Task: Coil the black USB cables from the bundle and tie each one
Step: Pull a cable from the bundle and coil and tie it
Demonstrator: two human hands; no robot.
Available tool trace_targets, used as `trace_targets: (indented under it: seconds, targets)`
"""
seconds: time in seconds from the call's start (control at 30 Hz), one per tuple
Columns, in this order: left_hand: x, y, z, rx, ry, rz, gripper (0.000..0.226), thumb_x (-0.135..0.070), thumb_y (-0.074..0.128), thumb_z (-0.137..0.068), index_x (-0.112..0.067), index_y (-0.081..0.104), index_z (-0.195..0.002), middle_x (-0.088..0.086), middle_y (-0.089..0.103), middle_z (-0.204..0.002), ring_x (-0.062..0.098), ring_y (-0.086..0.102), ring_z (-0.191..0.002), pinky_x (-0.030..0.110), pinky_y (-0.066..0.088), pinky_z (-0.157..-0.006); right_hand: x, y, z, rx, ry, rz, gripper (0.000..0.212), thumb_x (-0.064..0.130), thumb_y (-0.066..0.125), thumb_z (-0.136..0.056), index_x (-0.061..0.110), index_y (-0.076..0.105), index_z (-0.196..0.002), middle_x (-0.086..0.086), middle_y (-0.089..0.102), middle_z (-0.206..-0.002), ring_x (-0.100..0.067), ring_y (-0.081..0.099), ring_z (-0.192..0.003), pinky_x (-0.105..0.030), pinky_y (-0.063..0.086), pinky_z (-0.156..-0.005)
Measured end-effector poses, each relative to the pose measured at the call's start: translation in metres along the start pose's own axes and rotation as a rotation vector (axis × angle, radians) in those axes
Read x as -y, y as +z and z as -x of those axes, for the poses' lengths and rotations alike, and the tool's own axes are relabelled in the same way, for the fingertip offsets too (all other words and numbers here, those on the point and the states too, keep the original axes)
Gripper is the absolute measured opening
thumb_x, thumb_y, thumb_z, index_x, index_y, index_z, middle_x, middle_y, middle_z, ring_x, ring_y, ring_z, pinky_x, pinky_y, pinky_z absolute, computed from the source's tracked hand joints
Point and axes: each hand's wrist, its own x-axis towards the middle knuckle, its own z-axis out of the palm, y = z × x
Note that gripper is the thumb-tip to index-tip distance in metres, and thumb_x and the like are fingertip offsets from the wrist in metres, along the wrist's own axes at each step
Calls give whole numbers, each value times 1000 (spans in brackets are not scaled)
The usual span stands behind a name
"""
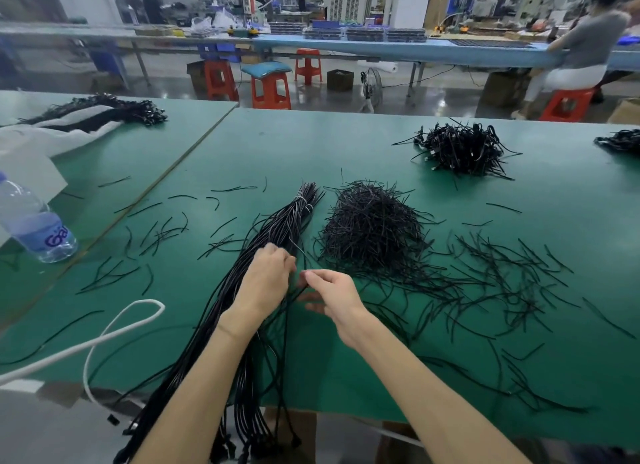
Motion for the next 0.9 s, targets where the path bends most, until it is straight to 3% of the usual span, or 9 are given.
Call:
trace_targets:
  seconds: [0.03, 0.1, 0.17, 0.27, 0.4, 0.53, 0.63, 0.77, 0.9]
  targets:
    - [1, 5, -3, -16, 24, -69, 22, -9, 51, -103, -7, 65, -120, 11, 57, -128, 30, 50, -120, 40, 40, -106, -2, 2, -1, -27, 5, 11, 15, 14, 60, -101, 7, 70, -110, -8, 75, -98, -14, 68, -74, -27, 57, -67]
    - [6, 16, -8, 135, 69, -173, 56, -7, 53, -99, -7, 39, -153, 10, 34, -160, 29, 29, -148, 41, 20, -124, -5, 5, -2, -32, -10, 34, 13, 10, 58, -101, 6, 66, -111, -8, 72, -90, -12, 66, -69, -26, 55, -65]
    - [11, 25, -11, 270, 89, -232, 76, -10, 56, -97, -10, 17, -162, 6, 12, -170, 22, 11, -157, 40, 0, -128, -7, 8, 0, 5, -42, 55, 15, 6, 54, -102, 6, 63, -114, -9, 72, -86, -15, 67, -68, -27, 56, -63]
    - [16, 31, -13, 207, 84, -179, 65, -7, 56, -93, -12, 38, -156, 6, 24, -167, 20, 24, -153, 38, 4, -128, -8, 7, 1, 67, -113, 125, 21, 7, 48, -104, 11, 57, -122, -13, 75, -94, -20, 70, -70, -30, 57, -65]
    - [20, 21, -17, 37, -96, 66, 38, 5, 44, -94, -8, 76, -112, 2, 56, -145, 20, 53, -131, 33, 39, -112, -9, 3, -6, -22, -113, 178, 27, 6, 40, -105, 11, 44, -131, -13, 71, -100, -25, 72, -73, -34, 59, -66]
    - [18, 13, -23, 66, -159, 55, 27, -21, 53, -98, -7, 75, -94, -4, 57, -138, 13, 61, -105, 35, 51, -94, -12, 3, -17, -98, -47, 411, 27, 13, 49, -103, 7, 49, -129, -6, 70, -88, -25, 70, -65, -35, 60, -70]
    - [17, 21, -21, 95, -101, -21, 31, -31, 65, -97, -3, 68, -108, 3, 52, -140, 18, 57, -119, 33, 45, -101, -13, 11, -27, -120, -30, 619, 28, 22, 50, -104, 6, 49, -126, -14, 71, -98, -18, 63, -54, -28, 53, -56]
    - [24, 29, -18, 74, -51, -34, 29, -13, 70, -93, 0, 61, -117, 9, 47, -144, 22, 50, -129, 28, 37, -108, -6, 22, -41, -158, -43, 862, 32, 33, 54, -103, 5, 45, -115, -14, 65, -109, -28, 71, -76, -36, 53, -62]
    - [31, 24, -17, 102, -48, 30, 26, 8, 56, -91, 3, 60, -116, 10, 46, -147, 23, 47, -133, 29, 37, -109, -1, 34, -60, -214, -6, 1002, 37, 36, 51, -104, 4, 41, -119, -17, 66, -118, -35, 70, -101, -42, 56, -84]
